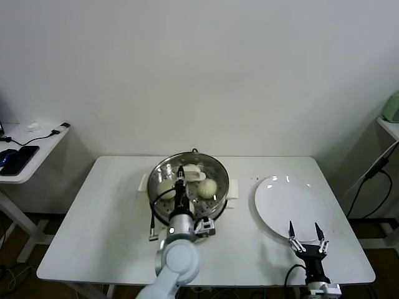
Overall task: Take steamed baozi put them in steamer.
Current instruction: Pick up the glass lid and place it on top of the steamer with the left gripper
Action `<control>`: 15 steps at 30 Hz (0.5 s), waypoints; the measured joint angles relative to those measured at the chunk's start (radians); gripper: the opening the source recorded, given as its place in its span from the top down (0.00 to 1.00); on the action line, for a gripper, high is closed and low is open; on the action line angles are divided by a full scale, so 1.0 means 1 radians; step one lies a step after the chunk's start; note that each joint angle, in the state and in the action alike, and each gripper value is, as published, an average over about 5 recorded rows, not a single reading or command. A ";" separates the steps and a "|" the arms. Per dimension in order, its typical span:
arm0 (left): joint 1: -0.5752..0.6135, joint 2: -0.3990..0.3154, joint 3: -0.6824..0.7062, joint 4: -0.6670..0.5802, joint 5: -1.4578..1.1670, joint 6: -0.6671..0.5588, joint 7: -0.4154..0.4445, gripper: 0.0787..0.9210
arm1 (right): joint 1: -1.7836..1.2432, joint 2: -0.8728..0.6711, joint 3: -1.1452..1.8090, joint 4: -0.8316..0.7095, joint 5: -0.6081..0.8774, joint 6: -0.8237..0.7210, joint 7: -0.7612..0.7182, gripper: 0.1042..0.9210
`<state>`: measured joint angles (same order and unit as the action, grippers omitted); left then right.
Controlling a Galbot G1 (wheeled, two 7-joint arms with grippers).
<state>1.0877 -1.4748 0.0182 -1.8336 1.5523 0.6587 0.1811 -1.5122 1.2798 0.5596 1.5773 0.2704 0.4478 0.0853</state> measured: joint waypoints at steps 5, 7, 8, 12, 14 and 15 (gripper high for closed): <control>0.003 -0.001 -0.005 0.019 0.007 -0.007 -0.020 0.93 | 0.002 0.004 0.002 -0.001 -0.012 0.011 0.000 0.12; 0.004 -0.001 -0.006 0.023 0.010 -0.009 -0.027 0.93 | 0.002 0.005 0.002 -0.001 -0.016 0.015 0.000 0.12; 0.005 0.000 -0.006 0.024 0.012 -0.010 -0.030 0.93 | 0.002 0.005 0.002 -0.002 -0.018 0.016 -0.001 0.12; 0.009 0.005 -0.005 0.026 0.016 -0.015 -0.035 0.93 | 0.002 0.006 -0.001 -0.002 -0.024 0.018 -0.001 0.12; 0.011 0.008 -0.005 0.025 0.017 -0.018 -0.036 0.93 | 0.002 0.006 -0.004 -0.001 -0.026 0.019 -0.001 0.12; 0.011 0.010 -0.005 0.024 0.017 -0.019 -0.036 0.93 | 0.002 0.005 -0.005 -0.001 -0.027 0.019 -0.001 0.12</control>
<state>1.0992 -1.4649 0.0131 -1.8099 1.5689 0.6399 0.1446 -1.5098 1.2852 0.5548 1.5766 0.2434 0.4664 0.0844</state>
